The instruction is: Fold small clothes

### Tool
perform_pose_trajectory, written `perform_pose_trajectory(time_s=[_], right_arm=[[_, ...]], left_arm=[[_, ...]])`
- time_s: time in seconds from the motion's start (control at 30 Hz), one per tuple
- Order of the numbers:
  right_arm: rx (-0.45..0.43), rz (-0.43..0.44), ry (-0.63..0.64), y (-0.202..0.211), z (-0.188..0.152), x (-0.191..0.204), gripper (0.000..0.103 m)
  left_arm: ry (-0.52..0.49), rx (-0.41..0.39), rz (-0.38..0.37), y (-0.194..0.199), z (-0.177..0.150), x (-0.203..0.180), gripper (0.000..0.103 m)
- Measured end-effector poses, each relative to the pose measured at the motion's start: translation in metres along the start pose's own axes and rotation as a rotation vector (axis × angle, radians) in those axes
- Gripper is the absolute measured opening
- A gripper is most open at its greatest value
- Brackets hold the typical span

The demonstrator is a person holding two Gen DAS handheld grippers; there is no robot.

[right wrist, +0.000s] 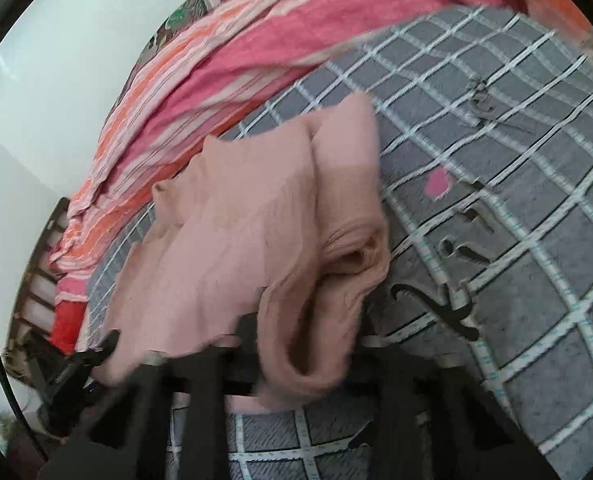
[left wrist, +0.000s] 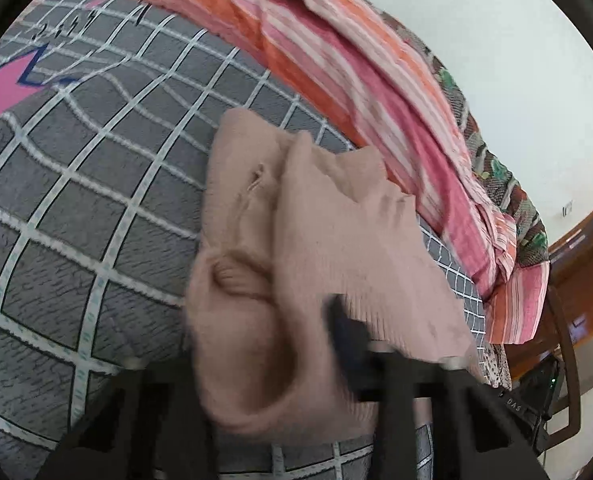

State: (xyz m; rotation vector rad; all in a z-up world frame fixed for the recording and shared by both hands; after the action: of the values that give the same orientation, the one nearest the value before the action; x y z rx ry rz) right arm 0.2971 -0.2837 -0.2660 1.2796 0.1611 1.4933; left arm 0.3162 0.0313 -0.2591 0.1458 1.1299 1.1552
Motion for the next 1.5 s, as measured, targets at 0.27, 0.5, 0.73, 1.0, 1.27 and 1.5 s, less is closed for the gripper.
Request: perform_pose_trajectory(time_s=[0.27,0.5,0.73,1.0,1.27,1.5], right_arm=[[-0.042,0.025,0.038,0.026,-0.011,0.007,0.009],[-0.034,0.027,0.083,0.061,-0.043,0.009,0.009],[-0.010,0.000,0.135,0.094,-0.086,-0.004,0.010],[-0.062,-0.107,0.260,0.124,-0.076,-0.008,0.030],[-0.144,-0.112,0.311,0.115,-0.025,0.027,0.031],[-0.061,-0.173,0.324,0.057,0.001,0.035,0.031]], left_arm=[[-0.032,-0.035,-0.010,0.029,-0.010,-0.004,0.009],[-0.047,-0.038,-0.017,0.067,-0.045,-0.004,0.009],[-0.094,-0.013,-0.017,0.100,-0.090,-0.004,0.011],[-0.188,-0.106,0.126,0.142,-0.067,0.018,0.056],[-0.316,-0.104,0.120,0.129,-0.019,-0.016,0.056],[-0.365,-0.035,0.142,0.071,0.008,-0.037,0.056]])
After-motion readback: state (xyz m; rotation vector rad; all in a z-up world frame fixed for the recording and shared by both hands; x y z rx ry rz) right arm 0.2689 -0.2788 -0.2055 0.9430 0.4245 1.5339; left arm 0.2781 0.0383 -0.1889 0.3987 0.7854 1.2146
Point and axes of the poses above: each gripper's, at about its wrist camera, not at the fingertips, and y roughly against the way its jaws point, x to its left, z to its top, the point moved 10 cm from there along -y, roughly the way its jaws point, and after that the axes turned 2 degrees about -y, right-handed, at the moved point
